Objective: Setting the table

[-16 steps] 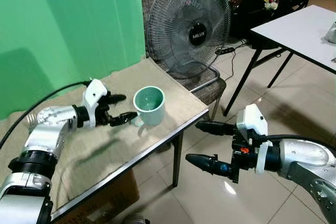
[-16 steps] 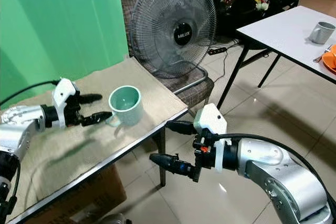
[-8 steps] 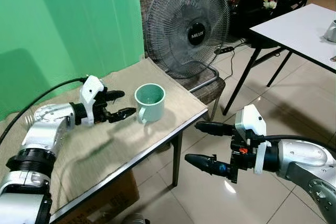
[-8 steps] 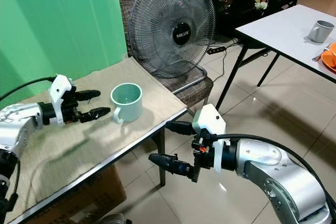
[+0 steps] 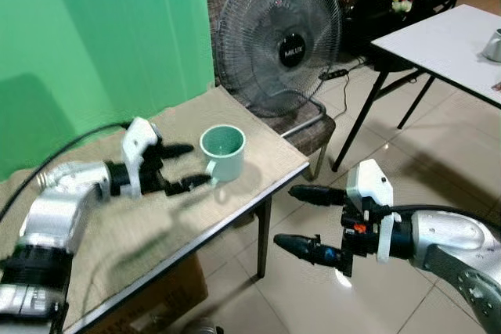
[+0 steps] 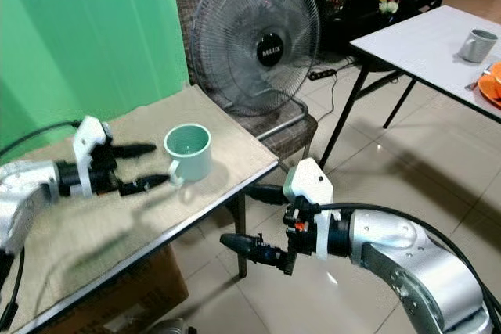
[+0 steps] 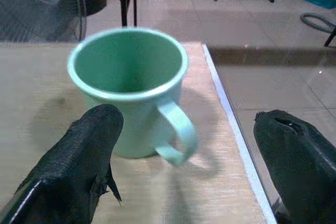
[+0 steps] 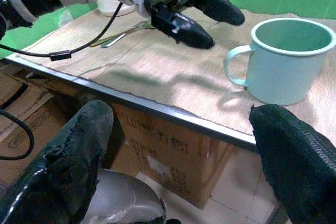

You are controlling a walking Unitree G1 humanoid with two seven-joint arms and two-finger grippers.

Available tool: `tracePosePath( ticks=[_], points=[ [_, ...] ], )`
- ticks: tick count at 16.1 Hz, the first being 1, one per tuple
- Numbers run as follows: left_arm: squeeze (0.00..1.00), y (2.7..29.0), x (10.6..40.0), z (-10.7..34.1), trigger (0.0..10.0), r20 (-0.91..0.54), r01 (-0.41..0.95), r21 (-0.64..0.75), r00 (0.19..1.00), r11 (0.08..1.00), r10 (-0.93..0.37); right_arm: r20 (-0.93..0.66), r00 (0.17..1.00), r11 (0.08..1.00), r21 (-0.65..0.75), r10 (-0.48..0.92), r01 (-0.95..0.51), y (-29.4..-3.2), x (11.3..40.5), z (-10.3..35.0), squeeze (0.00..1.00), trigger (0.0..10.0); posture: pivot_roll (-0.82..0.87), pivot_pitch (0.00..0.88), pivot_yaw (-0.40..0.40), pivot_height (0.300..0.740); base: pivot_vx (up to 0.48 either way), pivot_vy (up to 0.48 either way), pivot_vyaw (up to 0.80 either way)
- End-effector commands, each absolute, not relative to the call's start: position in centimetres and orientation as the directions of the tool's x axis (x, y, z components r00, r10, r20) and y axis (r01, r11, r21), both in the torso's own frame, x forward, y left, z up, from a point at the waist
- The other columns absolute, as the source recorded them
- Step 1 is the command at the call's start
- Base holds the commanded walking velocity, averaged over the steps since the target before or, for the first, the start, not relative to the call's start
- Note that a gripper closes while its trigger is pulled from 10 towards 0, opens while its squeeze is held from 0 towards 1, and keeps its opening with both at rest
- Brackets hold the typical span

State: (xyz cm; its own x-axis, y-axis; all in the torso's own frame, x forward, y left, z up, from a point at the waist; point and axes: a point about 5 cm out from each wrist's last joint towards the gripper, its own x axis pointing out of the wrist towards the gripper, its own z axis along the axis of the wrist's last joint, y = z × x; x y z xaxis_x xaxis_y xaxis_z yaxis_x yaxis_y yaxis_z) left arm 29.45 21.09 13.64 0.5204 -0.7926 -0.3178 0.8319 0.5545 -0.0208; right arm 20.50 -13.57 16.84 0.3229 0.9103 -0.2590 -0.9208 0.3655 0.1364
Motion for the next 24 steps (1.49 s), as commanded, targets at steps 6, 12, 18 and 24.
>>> tracePosePath(
  ticks=[6, 12, 18, 24],
  points=[
    [0.0, 20.6, 28.1, 13.6, 10.0, -0.339, 0.727, 0.053, 0.658, 0.685, -0.672, -0.272, 0.37, 0.406, 0.088, 0.888, -0.91, -13.0, 20.8, 16.4, 0.0, 10.0, 0.03, 0.0, 0.045, 0.74, 0.0, 0.0, 0.0],
    [0.0, 15.9, 28.2, 11.1, 10.0, -0.372, 0.76, -0.013, 0.599, 0.649, -0.709, -0.275, 0.402, 0.433, 0.062, 0.873, -0.899, -12.8, 21.4, 16.1, 0.0, 10.0, 0.03, 0.0, 0.039, 0.74, 0.0, 0.0, 0.0],
    [0.0, 13.6, 30.6, 11.8, 10.0, -0.309, 0.742, 0.006, 0.639, 0.671, -0.704, -0.28, 0.483, 0.503, 0.001, 0.83, -0.864, -13.6, 22.3, 16.2, 0.0, 10.0, 0.01, 0.0, 0.051, 0.74, 0.0, 0.0, 0.0],
    [0.0, 16.3, 27.6, 11.4, 10.0, -0.342, 0.762, -0.02, 0.603, 0.647, -0.721, -0.264, 0.557, 0.578, 0.004, 0.787, -0.816, -12.5, 24.0, 14.9, 0.0, 10.0, 0.05, 0.0, 0.024, 0.74, 0.0, 0.0, 0.0]
  ],
)
